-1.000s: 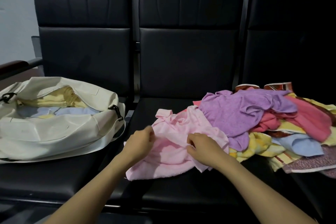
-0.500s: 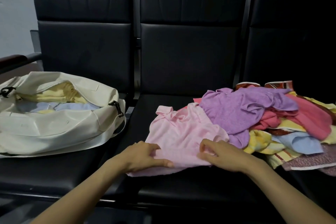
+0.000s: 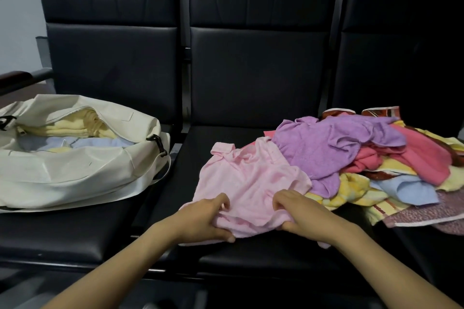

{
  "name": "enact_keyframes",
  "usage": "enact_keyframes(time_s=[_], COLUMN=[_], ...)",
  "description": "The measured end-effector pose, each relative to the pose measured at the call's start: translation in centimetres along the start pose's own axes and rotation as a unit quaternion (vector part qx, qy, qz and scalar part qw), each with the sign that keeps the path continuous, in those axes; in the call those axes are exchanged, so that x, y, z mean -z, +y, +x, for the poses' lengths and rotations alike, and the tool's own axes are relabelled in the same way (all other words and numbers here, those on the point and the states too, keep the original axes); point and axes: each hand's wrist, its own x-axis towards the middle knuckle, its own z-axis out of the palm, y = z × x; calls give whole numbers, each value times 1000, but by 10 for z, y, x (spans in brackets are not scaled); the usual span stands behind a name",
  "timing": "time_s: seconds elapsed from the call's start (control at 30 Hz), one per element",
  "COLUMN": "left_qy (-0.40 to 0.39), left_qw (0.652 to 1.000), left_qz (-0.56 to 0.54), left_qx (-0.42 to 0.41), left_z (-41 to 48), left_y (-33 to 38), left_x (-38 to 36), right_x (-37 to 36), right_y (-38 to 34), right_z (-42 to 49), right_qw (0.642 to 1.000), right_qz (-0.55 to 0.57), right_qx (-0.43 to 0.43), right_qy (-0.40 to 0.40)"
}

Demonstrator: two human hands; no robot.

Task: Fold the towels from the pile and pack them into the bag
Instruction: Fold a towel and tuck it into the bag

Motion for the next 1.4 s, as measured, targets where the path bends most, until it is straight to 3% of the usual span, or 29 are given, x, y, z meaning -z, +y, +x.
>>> enact_keyframes(time_s=[0.1, 0.2, 0.33, 0.4, 0.67, 0.8, 0.93, 1.07, 1.23, 1.4], left_qy=[-24, 7, 40, 29, 42, 68, 63, 41, 16, 45], left_qw=[998, 992, 972, 976, 974, 961, 954, 966, 960, 972], left_qz=[42, 117, 230, 212, 208, 256, 287, 245, 211, 204], left_qx=[39, 49, -35, -41, 76, 83, 53, 76, 181, 104], left_z=[2, 2, 7, 8, 3, 5, 4, 4, 0, 3], left_y=[0, 4, -2, -4, 2, 0, -4, -5, -3, -11], left_x=[0, 5, 7, 6, 6, 9, 15, 14, 16, 13], right_x=[2, 3, -8, -8, 0, 2, -2, -1, 0, 1], right_y=[0, -2, 6, 3, -18, -20, -21, -30, -30, -29], right_z=[3, 8, 8, 9, 12, 23, 29, 32, 36, 40], right_qw=[999, 995, 985, 988, 993, 983, 987, 992, 981, 986], right_qz=[3, -96, -132, -119, -114, -183, -142, -118, -131, -158], right_qx=[-43, 10, 101, 97, -18, 11, 54, 4, -96, -27], right_qy=[-16, -5, 40, 22, -36, -32, -52, -40, -103, -50])
